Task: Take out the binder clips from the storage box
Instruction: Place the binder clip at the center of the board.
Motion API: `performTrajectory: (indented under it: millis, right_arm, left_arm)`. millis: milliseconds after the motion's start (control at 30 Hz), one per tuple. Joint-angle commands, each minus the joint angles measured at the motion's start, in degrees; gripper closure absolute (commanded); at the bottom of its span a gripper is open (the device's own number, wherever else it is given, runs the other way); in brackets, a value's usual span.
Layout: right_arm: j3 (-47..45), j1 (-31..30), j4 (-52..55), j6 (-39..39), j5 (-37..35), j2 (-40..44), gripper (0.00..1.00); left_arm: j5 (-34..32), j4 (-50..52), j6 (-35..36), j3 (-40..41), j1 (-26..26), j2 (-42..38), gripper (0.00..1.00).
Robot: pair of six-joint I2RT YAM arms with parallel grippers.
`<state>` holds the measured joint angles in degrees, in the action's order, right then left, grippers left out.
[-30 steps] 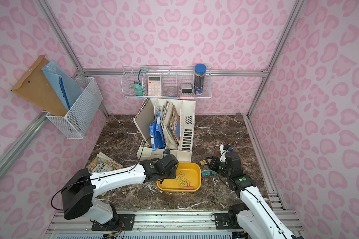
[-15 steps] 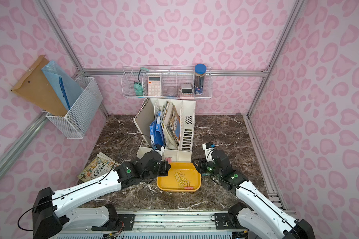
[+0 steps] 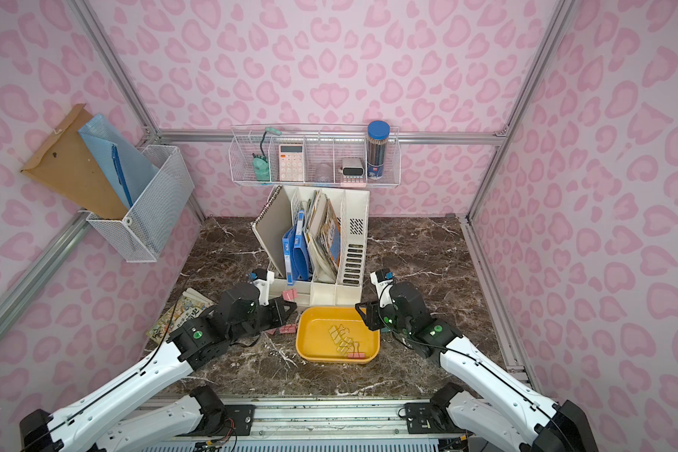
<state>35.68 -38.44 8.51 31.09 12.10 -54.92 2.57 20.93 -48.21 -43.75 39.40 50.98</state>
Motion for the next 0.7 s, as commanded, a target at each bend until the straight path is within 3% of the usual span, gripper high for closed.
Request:
performTrajectory:
  millis: [0, 333, 533, 667]
  right_arm:
    - [1.04, -0.06, -0.7, -1.41, 2.12, -1.0, 0.61]
    - [3.33, -0.27, -0.69, -1.96, 4.62, -6.03, 0.59]
    - [4.39, -0.5, -0.49, -2.27, 4.75, -7.63, 0.58]
    - [4.0, -0.67, -2.22, -1.43, 5.12, -7.9, 0.58]
  left_arm:
    - [3.89, 0.78, -1.5, 1.31, -2.31, -3.35, 1.0]
    - [12.51, 6.07, -5.1, 4.38, -14.18, -7.39, 1.0]
    - [24.06, 11.66, -6.97, 5.03, -28.23, -7.52, 1.0]
    - [36.61, 10.74, -13.27, 12.2, -39.81, -9.15, 1.0]
